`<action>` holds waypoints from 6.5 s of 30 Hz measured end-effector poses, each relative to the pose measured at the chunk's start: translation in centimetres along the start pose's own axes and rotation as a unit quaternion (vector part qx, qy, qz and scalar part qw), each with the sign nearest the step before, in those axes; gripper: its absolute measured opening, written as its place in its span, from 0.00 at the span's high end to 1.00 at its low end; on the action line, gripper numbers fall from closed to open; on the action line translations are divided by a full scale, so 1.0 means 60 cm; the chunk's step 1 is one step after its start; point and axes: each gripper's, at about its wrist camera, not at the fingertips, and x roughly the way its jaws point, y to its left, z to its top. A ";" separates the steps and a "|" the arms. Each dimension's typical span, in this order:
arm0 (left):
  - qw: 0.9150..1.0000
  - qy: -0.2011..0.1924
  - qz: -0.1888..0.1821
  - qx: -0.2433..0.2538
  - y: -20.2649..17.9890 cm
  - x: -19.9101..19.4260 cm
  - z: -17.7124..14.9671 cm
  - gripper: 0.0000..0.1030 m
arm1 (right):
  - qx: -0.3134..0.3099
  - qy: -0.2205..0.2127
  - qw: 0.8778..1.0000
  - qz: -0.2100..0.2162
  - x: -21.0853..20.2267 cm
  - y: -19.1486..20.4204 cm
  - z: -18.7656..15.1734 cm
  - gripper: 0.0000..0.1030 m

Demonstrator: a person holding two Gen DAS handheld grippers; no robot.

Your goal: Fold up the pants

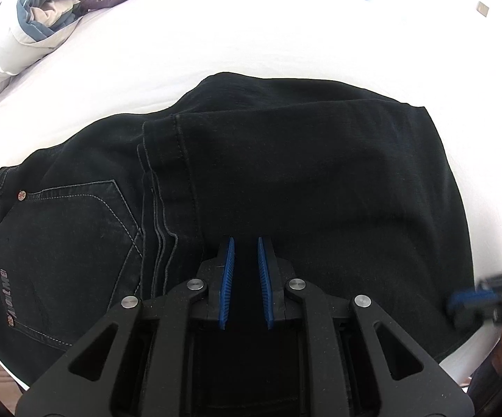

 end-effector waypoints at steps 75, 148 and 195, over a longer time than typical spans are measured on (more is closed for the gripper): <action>0.725 -0.186 -0.283 -0.599 0.611 -0.035 -0.321 0.81 | 0.024 -0.036 0.997 0.071 0.071 0.108 0.030 0.68; 0.969 -0.120 -0.056 0.211 -0.194 -0.083 -0.161 0.86 | 0.061 -0.059 0.995 -0.042 -0.005 -0.014 0.068 0.85; 0.985 -0.061 -0.138 -0.080 0.160 -0.042 -0.113 0.83 | 0.055 -0.029 0.997 -0.050 0.046 -0.005 0.039 1.00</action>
